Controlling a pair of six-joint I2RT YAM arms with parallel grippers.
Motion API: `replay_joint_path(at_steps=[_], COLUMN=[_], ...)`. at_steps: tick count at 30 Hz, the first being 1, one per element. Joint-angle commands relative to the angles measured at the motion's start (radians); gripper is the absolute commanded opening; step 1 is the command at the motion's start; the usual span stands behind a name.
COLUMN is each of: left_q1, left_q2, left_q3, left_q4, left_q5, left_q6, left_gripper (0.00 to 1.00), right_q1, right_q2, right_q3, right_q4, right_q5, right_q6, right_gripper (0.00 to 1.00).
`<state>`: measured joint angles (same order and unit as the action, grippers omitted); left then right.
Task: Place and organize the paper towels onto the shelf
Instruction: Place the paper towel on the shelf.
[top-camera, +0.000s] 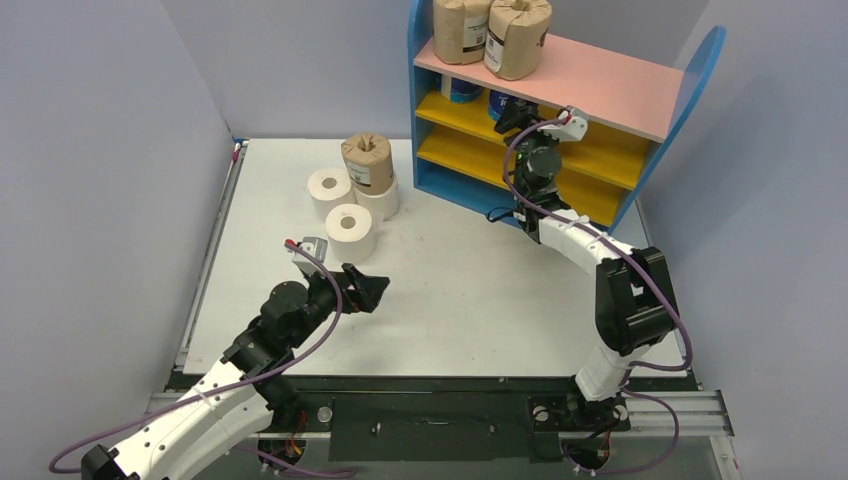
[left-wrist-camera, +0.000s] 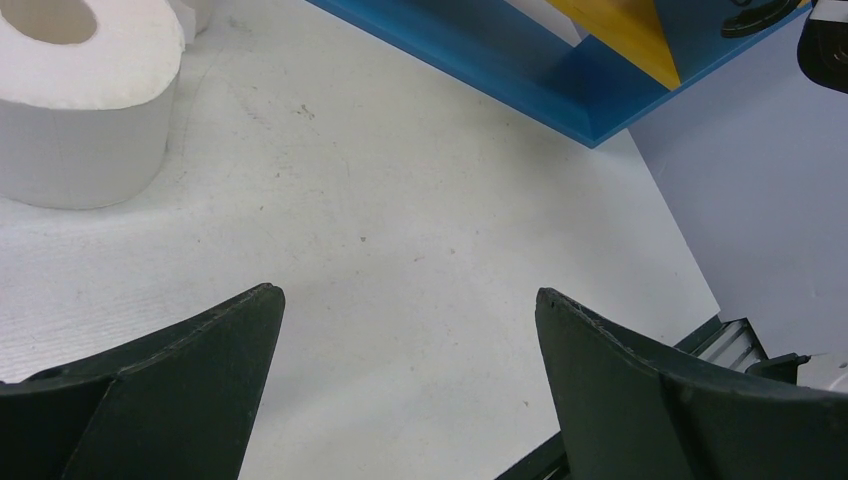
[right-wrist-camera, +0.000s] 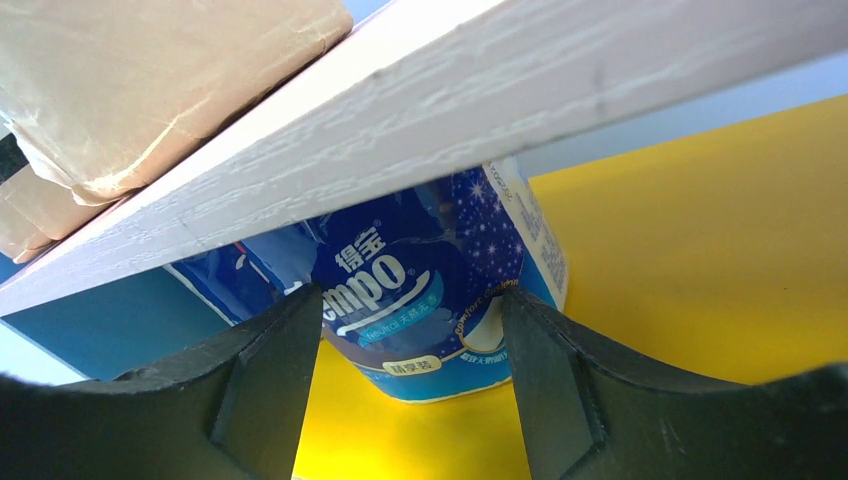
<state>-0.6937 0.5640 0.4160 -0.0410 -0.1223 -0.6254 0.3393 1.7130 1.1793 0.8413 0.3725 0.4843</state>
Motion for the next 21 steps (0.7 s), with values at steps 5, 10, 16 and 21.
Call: replay_joint_path(at_steps=[5, 10, 16, 21], left_q1=[0.003, 0.002, 0.002, 0.003], left_q2=[0.007, 0.014, 0.021, 0.019], left_q3=[0.003, 0.001, -0.002, -0.004], left_q4=[0.066, 0.07, 0.078, 0.078], left_q5=[0.013, 0.019, 0.026, 0.03], left_q6=[-0.009, -0.011, -0.015, -0.018], left_gripper=[0.96, 0.96, 0.96, 0.96], right_q1=[0.001, 0.008, 0.012, 0.016], right_q2=[0.08, 0.093, 0.11, 0.122], right_q3=[0.037, 0.039, 0.039, 0.051], right_q4=[-0.044, -0.039, -0.023, -0.022], right_q5=[0.012, 0.009, 0.008, 0.002], right_q6=[0.039, 0.045, 0.067, 0.078], right_gripper=[0.61, 0.61, 0.61, 0.61])
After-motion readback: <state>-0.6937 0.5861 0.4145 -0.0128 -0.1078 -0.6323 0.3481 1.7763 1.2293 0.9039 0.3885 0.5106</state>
